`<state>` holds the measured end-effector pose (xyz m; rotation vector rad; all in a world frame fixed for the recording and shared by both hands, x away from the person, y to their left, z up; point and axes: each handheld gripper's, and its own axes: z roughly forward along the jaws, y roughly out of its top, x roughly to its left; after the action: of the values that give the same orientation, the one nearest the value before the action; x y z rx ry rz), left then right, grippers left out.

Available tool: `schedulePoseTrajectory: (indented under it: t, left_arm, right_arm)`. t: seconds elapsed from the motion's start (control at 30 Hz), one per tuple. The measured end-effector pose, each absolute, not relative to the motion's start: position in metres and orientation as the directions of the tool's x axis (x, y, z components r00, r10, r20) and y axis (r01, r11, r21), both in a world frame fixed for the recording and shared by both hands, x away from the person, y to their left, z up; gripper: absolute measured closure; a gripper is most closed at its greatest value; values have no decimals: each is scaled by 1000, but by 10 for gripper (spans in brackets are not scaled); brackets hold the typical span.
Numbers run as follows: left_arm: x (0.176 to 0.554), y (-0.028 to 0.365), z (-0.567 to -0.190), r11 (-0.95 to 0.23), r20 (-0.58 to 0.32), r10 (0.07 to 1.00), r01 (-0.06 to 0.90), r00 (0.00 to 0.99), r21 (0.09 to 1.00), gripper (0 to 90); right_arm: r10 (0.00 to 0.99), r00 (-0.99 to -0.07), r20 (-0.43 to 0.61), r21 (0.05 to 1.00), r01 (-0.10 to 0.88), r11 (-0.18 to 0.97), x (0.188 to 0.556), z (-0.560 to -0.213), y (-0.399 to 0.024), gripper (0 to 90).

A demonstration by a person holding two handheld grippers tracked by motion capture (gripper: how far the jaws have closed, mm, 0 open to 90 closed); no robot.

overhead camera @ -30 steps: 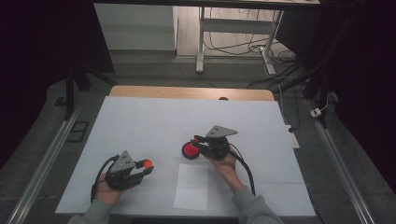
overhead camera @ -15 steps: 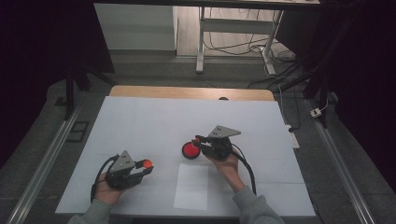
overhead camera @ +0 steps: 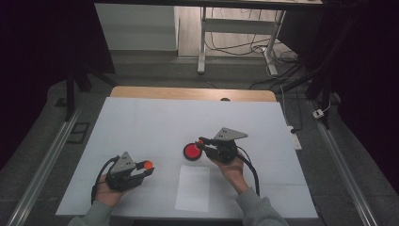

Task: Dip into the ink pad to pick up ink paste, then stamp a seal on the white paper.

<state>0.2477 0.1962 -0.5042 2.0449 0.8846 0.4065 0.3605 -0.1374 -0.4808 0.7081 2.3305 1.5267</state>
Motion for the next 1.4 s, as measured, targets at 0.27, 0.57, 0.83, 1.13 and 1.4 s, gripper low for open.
schedulePoseTrajectory:
  t: [0.27, 0.57, 0.83, 1.13, 1.4]
  left_arm:
    - [248, 196, -505, -392, -34, 717, 442, 697, 807, 656]
    - [248, 197, -505, -392, -34, 717, 443, 696, 806, 656]
    - [248, 197, -505, -393, -34, 715, 442, 698, 806, 656]
    - [248, 196, -505, -393, -34, 715, 442, 698, 806, 656]
    - [248, 197, -505, -391, -35, 716, 442, 697, 807, 656]
  right_arm:
    - [527, -849, 40, 917, 241, 318, 355, -476, -145, 724]
    - [520, -853, 36, 918, 234, 321, 349, -473, -149, 725]
    - [514, -857, 37, 916, 235, 326, 342, -474, -154, 725]
    - [506, -862, 37, 910, 238, 340, 335, -476, -158, 724]
    - [496, -867, 40, 907, 240, 347, 330, -479, -158, 724]
